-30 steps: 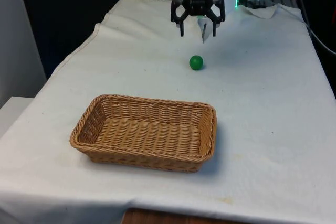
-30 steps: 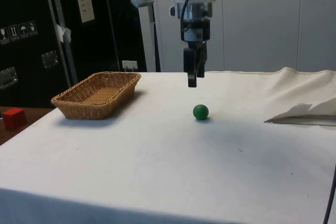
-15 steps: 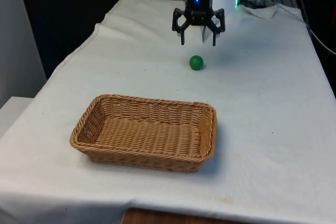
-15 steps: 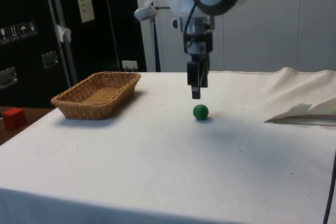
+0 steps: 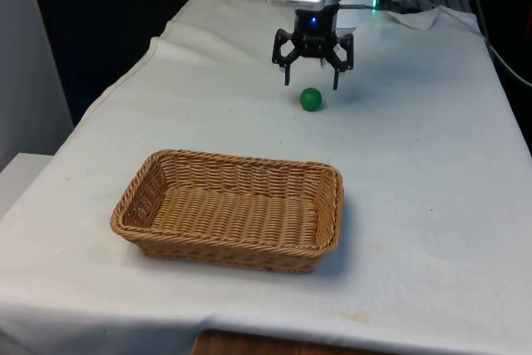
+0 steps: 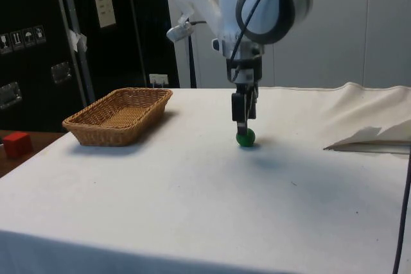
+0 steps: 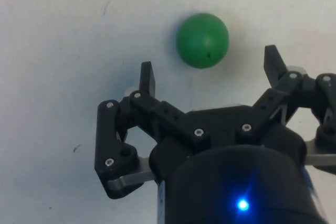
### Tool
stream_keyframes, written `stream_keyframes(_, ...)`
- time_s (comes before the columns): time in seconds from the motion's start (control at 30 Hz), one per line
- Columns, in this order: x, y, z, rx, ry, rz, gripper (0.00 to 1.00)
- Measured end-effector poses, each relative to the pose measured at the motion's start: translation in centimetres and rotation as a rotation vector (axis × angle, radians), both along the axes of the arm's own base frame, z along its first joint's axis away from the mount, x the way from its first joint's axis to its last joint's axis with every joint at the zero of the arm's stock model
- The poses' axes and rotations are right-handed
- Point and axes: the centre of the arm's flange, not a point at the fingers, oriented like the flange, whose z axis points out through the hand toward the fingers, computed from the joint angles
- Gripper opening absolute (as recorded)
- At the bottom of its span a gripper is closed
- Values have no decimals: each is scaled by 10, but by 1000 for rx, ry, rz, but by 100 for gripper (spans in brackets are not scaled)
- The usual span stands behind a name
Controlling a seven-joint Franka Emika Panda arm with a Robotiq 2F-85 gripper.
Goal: Pick up the ball and place it into the basket.
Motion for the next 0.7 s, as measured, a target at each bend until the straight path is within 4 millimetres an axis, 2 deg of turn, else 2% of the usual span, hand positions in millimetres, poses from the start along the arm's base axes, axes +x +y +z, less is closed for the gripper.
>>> stream_keyframes(0.33, -1, 1, -19, -42, -12, 11, 100)
stream_keyframes(0.7, -1, 0, -27, -64, -24, 13, 100)
